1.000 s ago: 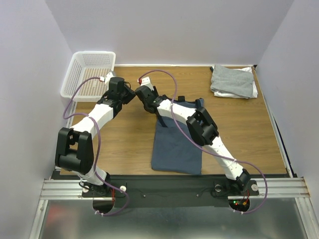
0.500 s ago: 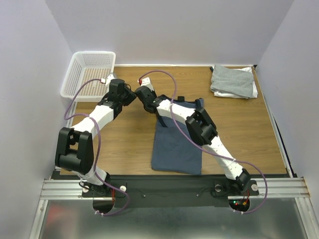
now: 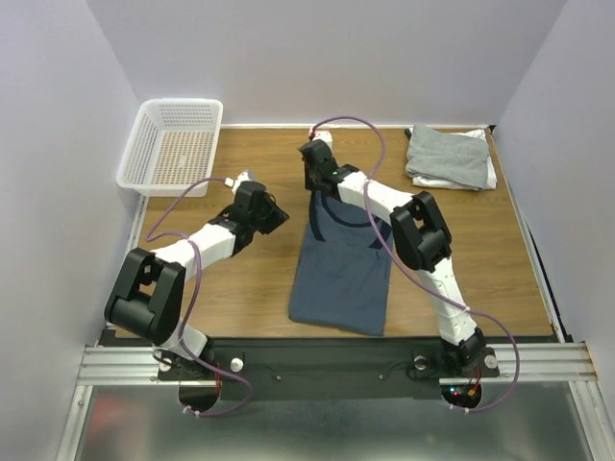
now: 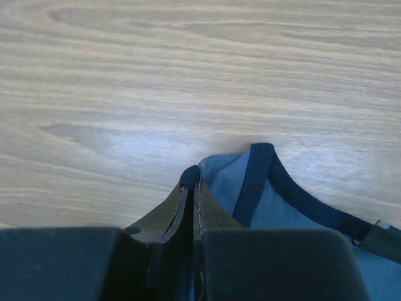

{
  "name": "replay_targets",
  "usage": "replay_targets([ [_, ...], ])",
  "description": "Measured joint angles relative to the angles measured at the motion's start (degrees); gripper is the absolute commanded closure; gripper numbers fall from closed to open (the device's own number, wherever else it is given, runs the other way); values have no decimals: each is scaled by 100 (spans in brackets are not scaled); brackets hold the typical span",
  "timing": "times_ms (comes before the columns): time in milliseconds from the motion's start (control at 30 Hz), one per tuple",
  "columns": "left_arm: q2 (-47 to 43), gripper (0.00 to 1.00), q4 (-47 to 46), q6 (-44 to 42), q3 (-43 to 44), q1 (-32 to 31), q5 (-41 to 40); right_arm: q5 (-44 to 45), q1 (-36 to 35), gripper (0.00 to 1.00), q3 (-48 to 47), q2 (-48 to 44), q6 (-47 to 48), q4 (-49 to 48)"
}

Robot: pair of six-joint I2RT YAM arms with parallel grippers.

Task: Fold and stack the tank tops
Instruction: Fold the tank top

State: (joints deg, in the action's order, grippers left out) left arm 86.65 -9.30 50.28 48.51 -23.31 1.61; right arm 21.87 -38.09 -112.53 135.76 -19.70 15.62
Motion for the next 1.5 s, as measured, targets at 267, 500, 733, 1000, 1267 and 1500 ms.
replay_targets([
  [267, -367, 94, -153, 378, -566, -1014, -11, -841, 492, 98, 767, -356, -621, -457],
  [500, -376, 100, -160, 691, -903, -1707, -26, -1429, 697, 99, 1270, -387, -1021, -866],
  [733, 96, 100, -114, 896, -911, -2052, -111, -1869, 942, 99, 1794, -634, -1340, -1366],
  [1000, 341, 100, 2, 1049, -911, -2133, -254, -2424, 1300, 97, 2057, -750, -1659, -1891],
  [1267, 356, 100, -13, 1126, -911, -2133, -273, -3036, 1513, 90, 2463, -750, -1895, -2673],
  [1500, 356, 100, -11, 1132, -911, -2133, -280, -3504, 1718, 80, 2894, -750, -2118, -3324],
])
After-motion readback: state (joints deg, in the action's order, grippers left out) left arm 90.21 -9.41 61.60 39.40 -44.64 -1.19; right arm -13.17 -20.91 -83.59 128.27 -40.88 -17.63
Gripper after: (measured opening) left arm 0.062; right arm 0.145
